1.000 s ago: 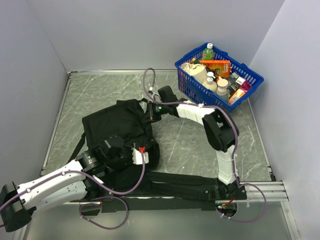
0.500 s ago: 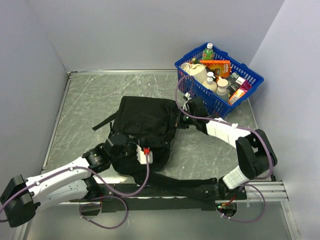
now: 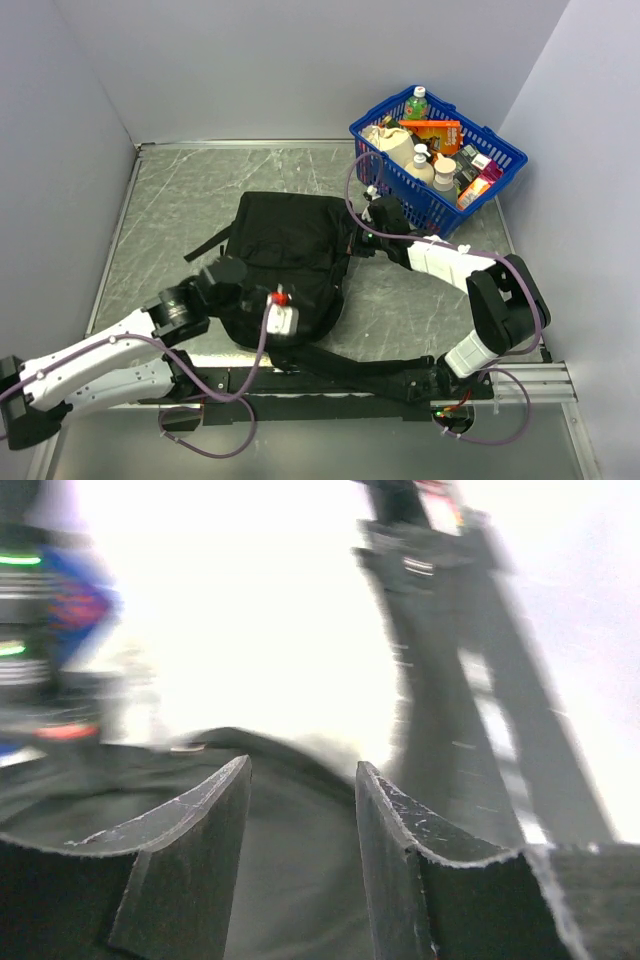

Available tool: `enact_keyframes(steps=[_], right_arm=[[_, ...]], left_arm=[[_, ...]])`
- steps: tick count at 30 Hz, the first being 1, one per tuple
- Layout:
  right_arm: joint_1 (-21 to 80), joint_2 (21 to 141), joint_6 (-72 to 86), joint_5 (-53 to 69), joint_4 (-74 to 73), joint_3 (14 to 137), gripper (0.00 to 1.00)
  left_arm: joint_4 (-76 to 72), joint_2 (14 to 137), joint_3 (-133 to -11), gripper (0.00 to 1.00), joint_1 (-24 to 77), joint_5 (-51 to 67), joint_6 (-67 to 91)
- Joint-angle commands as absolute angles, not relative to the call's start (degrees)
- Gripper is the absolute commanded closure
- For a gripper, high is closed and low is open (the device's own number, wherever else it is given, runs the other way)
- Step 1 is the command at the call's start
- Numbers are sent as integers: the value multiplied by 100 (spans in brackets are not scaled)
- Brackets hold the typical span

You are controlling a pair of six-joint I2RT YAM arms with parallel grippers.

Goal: Pack the student bag
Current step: Adjust the student bag at the center of the board.

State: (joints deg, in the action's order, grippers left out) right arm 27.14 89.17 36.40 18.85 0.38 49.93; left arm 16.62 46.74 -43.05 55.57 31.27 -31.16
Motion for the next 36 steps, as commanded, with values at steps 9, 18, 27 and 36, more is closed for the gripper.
enact_keyframes(steps=[9,18,27,36], right_arm=[[2927,8534,3674,1714,140,5072,100],[3041,8288,3428,1687,185,4904,100],[3015,8349,3375,1837,316,4843,100],[3023,8350,3322,1819,273,4887,100]], left_arm=[[46,6046,-3657,57,6565,2576,-2163],[-1381,6021,-3550,77,6269,-352,-1415],[-732,6082,-3700,48,6152,733,-2021],[-27,6056,-3885,19,6064,1696,-2294]])
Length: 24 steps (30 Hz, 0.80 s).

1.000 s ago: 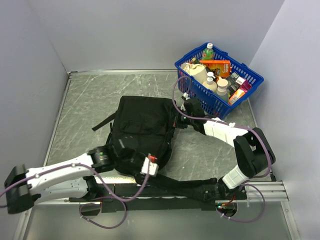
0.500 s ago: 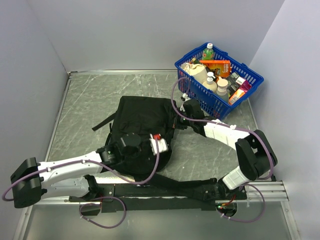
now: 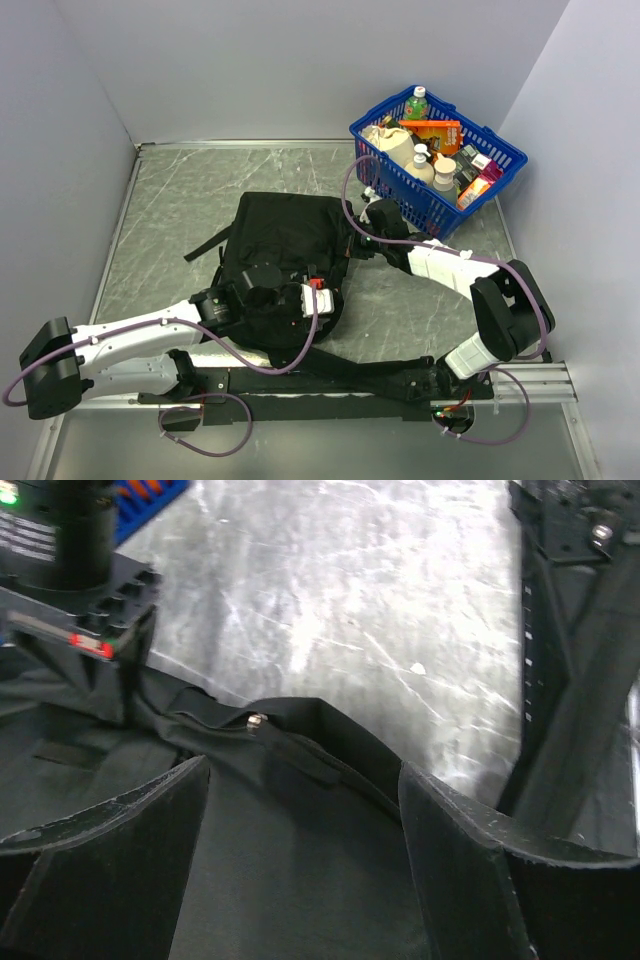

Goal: Pack the student bag
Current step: Adjust the student bag at the center of the board.

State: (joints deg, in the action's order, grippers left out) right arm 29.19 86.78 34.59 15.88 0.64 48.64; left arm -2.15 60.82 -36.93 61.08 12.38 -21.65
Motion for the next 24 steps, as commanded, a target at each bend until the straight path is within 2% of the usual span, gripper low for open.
enact_keyframes(steps=[1,6,9,10,13,20,24], right_arm=[[3023,8341,3331,1819,281,4887,100],[3015,8279,3340,1802,308,4843,100],[3015,8262,3340,1828,316,4825,100],[3015,8262,3340,1837,316,4816,100],[3023,8253,3340,1846,325,4816,100],[3023,8200,3331,1881,325,4808,100],[3015,8200,3331,1907,316,4816,100]], left_arm=[[-52,6082,-3876,20,6064,1679,-2285],[-254,6152,-3762,27,6056,1345,-2355],[-395,6214,-3709,36,6056,1143,-2443],[-396,6249,-3709,42,6056,1160,-2478],[-343,6345,-3691,49,6056,1309,-2557],[-404,6486,-3709,48,6056,1301,-2593],[-492,6565,-3744,56,6056,1310,-2637]])
